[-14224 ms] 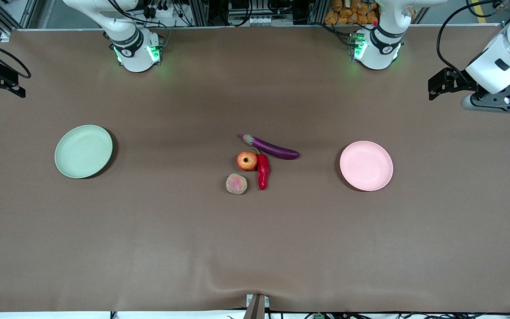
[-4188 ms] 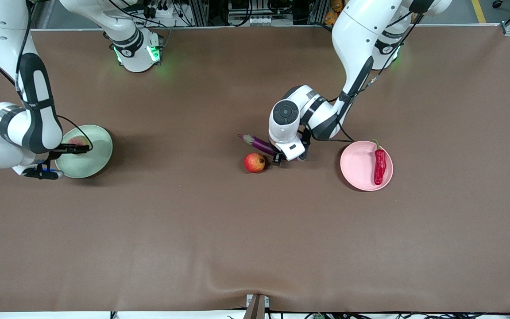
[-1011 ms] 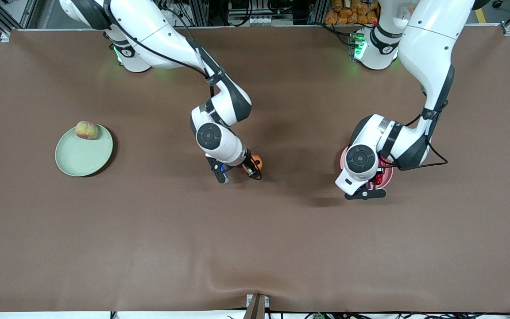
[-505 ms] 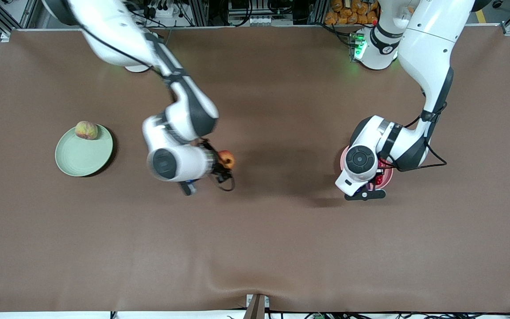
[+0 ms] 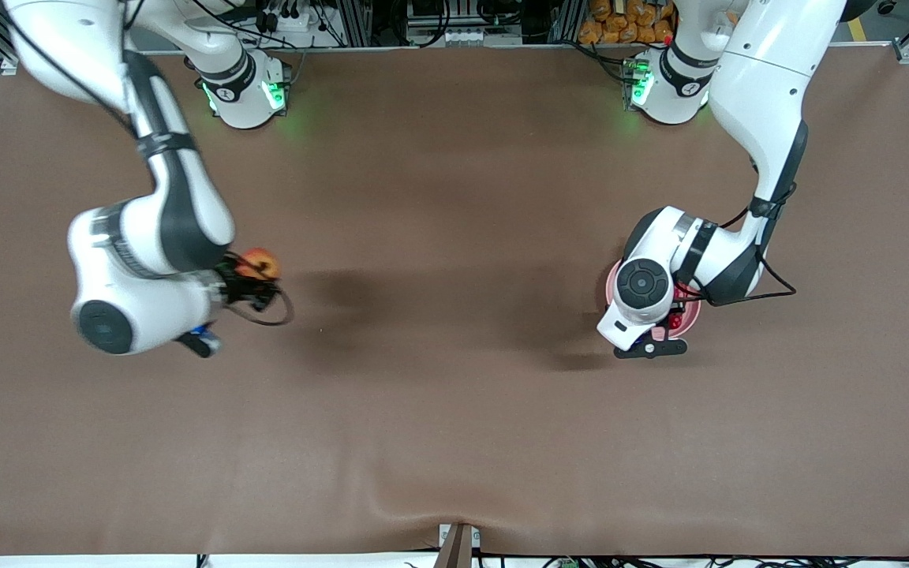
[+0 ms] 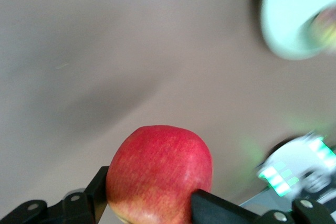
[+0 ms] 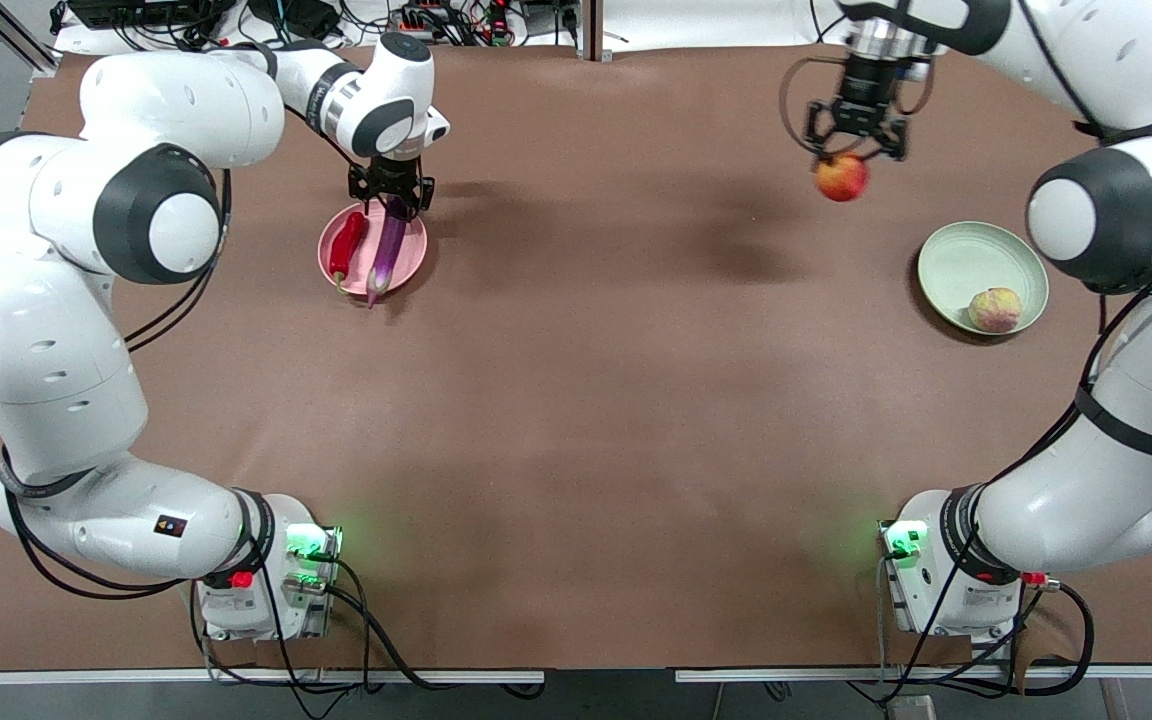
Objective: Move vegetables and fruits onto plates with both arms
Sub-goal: 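Carry the apple to the green plate while the left gripper lowers the eggplant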
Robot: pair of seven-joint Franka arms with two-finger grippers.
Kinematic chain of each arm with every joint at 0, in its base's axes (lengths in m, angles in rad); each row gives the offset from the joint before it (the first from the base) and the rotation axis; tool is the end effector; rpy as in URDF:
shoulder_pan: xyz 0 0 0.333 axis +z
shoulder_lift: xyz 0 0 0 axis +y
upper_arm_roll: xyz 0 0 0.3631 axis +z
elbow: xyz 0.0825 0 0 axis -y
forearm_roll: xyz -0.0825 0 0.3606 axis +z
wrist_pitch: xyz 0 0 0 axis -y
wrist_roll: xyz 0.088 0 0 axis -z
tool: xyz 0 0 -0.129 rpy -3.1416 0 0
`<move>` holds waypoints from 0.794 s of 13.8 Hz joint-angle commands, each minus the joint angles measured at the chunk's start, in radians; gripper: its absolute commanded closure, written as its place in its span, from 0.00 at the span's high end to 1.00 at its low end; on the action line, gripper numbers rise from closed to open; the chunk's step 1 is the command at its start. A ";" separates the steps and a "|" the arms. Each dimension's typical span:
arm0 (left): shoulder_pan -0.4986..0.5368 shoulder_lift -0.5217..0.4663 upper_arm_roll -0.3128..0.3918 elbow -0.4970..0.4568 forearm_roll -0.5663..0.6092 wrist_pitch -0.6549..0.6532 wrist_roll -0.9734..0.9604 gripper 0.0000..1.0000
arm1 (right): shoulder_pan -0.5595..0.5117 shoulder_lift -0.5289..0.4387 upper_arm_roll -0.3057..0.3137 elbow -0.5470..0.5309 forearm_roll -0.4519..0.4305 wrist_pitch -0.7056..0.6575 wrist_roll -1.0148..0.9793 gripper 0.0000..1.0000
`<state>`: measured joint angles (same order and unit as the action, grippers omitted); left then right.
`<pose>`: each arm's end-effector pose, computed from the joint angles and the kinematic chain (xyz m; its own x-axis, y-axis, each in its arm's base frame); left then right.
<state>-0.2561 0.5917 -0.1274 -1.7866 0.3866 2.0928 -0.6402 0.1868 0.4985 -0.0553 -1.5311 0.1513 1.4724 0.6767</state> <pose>0.5978 -0.2059 0.2405 0.9922 0.0470 -0.1154 0.0063 -0.9441 -0.3296 0.6042 0.1059 0.3719 0.7002 -0.5290 -0.4795 -0.4718 -0.8469 0.2453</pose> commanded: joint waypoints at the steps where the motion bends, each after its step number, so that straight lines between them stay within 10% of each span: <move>1: 0.008 0.000 -0.006 0.004 0.028 0.007 -0.026 1.00 | -0.033 -0.089 -0.075 -0.200 -0.082 0.107 -0.231 0.00; 5: 0.009 -0.001 -0.006 0.004 0.028 0.007 -0.026 1.00 | -0.041 -0.080 -0.257 -0.316 -0.082 0.276 -0.621 0.00; 6: 0.009 -0.001 -0.006 0.004 0.026 0.007 -0.026 1.00 | -0.049 -0.078 -0.267 -0.316 -0.079 0.278 -0.632 0.31; 7: 0.012 -0.004 -0.006 0.006 0.025 0.007 -0.026 1.00 | -0.053 -0.075 -0.267 -0.314 -0.078 0.278 -0.634 0.99; 11: 0.014 -0.048 -0.009 0.015 0.012 -0.005 -0.030 1.00 | -0.043 -0.080 -0.265 -0.284 -0.062 0.218 -0.631 1.00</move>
<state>-0.2503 0.5878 -0.1271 -1.7692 0.3866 2.0963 -0.6491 0.1334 0.4598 -0.3303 -1.8144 0.0915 1.7318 0.0460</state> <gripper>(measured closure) 0.000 0.000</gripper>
